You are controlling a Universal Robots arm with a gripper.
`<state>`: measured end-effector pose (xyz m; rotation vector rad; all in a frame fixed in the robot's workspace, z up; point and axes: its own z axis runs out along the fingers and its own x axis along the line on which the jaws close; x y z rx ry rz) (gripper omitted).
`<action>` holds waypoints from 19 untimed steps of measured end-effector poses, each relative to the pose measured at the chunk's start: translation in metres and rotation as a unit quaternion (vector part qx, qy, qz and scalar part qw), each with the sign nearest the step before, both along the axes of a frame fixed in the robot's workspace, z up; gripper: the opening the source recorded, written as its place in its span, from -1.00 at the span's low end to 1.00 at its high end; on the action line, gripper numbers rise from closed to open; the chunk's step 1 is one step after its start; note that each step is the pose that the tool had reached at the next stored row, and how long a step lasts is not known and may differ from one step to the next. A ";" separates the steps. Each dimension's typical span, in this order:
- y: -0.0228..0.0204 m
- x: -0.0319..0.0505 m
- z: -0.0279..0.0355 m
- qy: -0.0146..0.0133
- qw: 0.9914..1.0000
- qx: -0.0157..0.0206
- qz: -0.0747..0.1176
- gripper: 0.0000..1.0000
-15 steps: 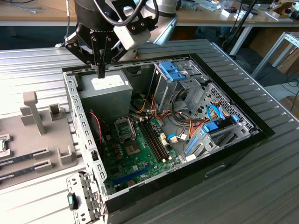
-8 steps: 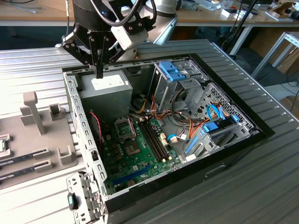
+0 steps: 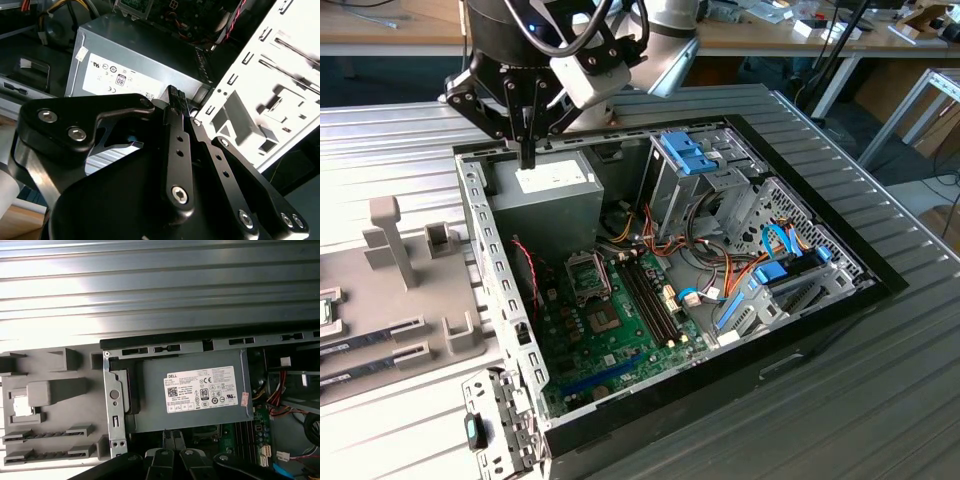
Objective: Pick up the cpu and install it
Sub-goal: 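Reach for the cpu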
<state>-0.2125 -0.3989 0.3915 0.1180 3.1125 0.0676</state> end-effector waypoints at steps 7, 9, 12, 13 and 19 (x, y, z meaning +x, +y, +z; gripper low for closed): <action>0.0000 -0.0042 -0.0001 0.000 1.000 0.000 0.000 -0.79; 0.0000 -0.0058 -0.0002 0.000 1.000 0.000 0.000 -0.79; 0.0000 -0.0079 -0.0003 0.000 1.000 0.000 0.000 -0.79; 0.0000 -0.0085 -0.0002 0.000 1.000 0.000 0.000 -0.79; 0.0000 -0.0128 -0.0004 0.000 1.000 0.000 0.000 -0.79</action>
